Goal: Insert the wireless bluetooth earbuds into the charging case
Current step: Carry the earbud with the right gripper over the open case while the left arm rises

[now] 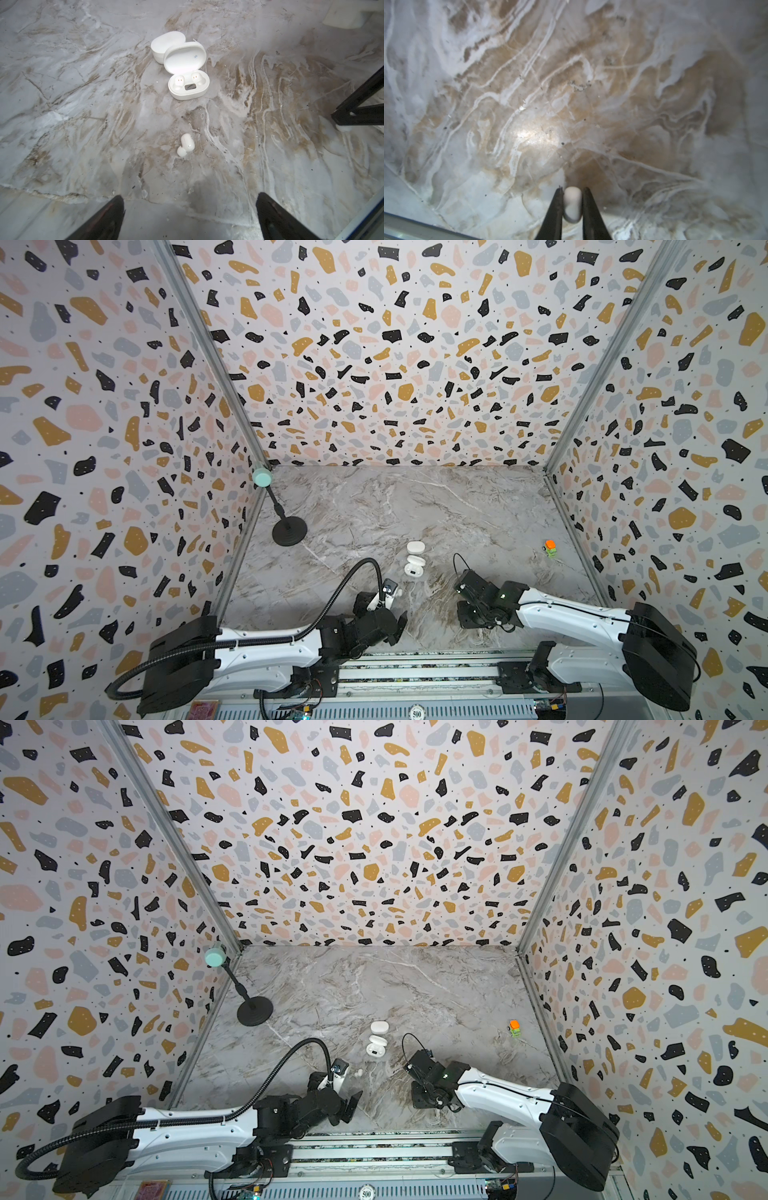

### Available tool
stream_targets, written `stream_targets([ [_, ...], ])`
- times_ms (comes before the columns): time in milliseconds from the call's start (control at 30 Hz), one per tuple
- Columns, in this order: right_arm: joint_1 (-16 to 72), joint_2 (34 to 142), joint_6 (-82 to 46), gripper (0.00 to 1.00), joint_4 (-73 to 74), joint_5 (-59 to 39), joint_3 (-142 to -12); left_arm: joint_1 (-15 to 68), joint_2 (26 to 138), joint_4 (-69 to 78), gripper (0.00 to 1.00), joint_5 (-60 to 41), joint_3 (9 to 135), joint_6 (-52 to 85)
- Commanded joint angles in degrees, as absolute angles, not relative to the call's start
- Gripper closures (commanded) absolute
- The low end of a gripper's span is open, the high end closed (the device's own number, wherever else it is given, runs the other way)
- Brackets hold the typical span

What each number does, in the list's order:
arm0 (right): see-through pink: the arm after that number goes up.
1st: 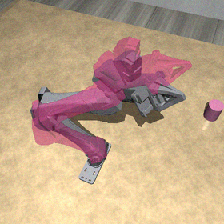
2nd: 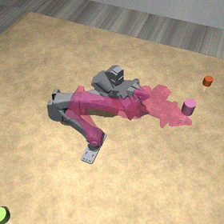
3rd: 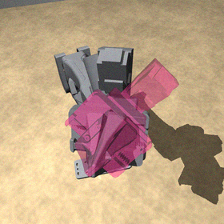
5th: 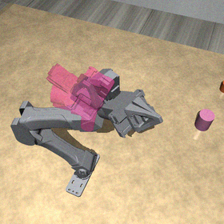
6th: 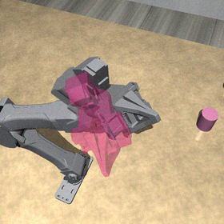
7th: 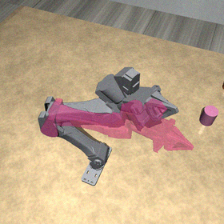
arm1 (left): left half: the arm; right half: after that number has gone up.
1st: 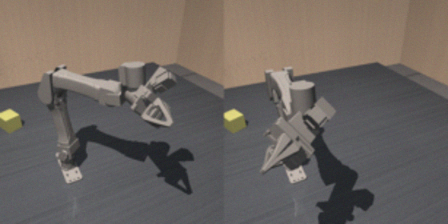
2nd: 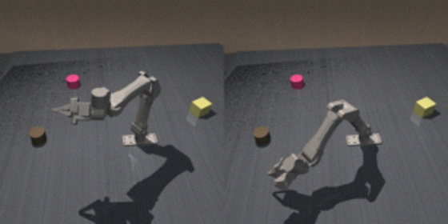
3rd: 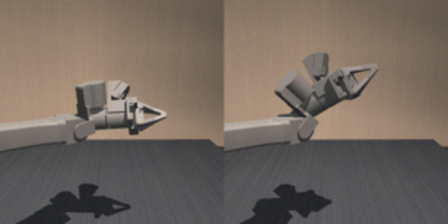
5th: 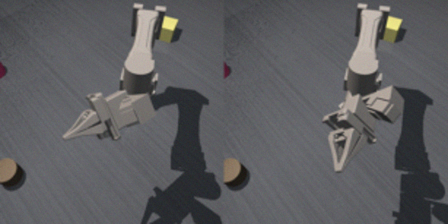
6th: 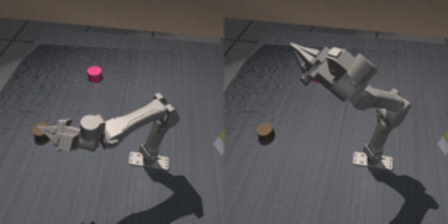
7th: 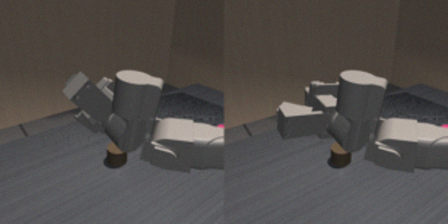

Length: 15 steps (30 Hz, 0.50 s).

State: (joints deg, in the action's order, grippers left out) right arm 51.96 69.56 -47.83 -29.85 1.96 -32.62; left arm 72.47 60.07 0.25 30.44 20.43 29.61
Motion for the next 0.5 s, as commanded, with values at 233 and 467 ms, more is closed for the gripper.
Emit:
stream_targets([
  [233, 51.93, 73.25, -45.23, 0.89, -33.88, 10.73, -42.48, 72.77, 49.81, -2.65, 0.0, 33.99, 26.4, 32.2],
  [467, 52.44, 80.35, -42.51, 0.9, -33.93, 15.08, -50.85, 72.43, 45.18, -12.85, 0.0, 42.26, 35.8, 29.27],
])
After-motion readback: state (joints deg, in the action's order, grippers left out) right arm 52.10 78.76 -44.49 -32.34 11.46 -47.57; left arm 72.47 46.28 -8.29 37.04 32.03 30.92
